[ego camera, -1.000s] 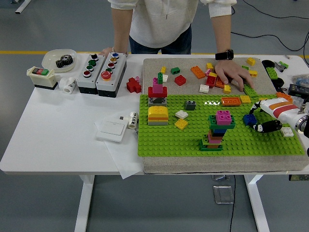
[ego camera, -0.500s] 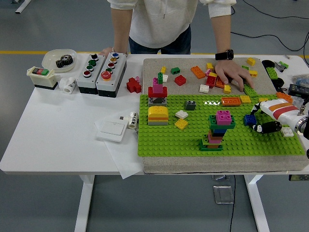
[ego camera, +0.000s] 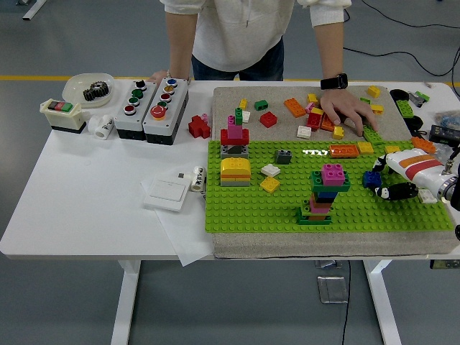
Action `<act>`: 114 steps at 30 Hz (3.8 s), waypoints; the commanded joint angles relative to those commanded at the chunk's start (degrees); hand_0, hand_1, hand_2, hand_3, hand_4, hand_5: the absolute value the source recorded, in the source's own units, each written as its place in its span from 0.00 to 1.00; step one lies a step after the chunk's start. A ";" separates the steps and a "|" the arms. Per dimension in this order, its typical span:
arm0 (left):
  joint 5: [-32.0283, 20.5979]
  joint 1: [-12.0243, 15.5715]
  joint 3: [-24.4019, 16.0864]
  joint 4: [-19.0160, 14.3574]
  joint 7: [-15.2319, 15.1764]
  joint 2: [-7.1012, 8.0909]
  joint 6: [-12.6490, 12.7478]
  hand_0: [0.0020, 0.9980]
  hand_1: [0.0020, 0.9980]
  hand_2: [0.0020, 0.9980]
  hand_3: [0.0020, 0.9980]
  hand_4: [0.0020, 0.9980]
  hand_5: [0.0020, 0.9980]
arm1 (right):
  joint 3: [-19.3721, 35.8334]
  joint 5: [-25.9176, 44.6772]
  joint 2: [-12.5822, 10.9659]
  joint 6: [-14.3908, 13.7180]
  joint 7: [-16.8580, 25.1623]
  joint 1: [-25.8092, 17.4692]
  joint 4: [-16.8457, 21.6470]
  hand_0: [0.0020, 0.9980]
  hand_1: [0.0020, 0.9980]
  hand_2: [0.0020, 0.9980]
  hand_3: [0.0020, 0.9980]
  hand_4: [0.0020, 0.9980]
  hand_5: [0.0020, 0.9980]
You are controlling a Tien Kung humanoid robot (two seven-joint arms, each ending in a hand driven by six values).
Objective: Pick up the brick,pile it on top of brick,press brick,pick up the brick,pile it on top of brick,press brick
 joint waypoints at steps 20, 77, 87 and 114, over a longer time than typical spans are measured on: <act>0.18 -0.09 0.45 -0.02 -0.38 0.12 0.10 0.45 0.56 0.61 0.62 0.67 0.79 | 2.23 0.89 -1.29 -2.36 1.25 -0.72 2.62 0.29 0.42 0.51 0.51 0.65 0.51; -0.81 0.67 1.15 0.75 -0.52 0.59 1.38 0.45 0.55 0.60 0.63 0.67 0.80 | 8.38 1.43 -20.70 6.97 0.56 -6.75 51.29 0.25 0.42 0.51 0.52 0.65 0.46; -0.21 0.83 0.88 0.72 -0.40 0.69 1.09 0.45 0.55 0.60 0.63 0.67 0.80 | 7.73 0.59 -20.29 8.23 -0.84 -6.78 52.40 0.25 0.42 0.52 0.52 0.66 0.46; -0.77 0.48 1.40 0.70 -0.56 0.77 1.19 0.45 0.54 0.59 0.63 0.67 0.80 | 7.58 -0.11 -19.88 10.02 -2.07 -6.18 51.93 0.25 0.42 0.52 0.52 0.68 0.44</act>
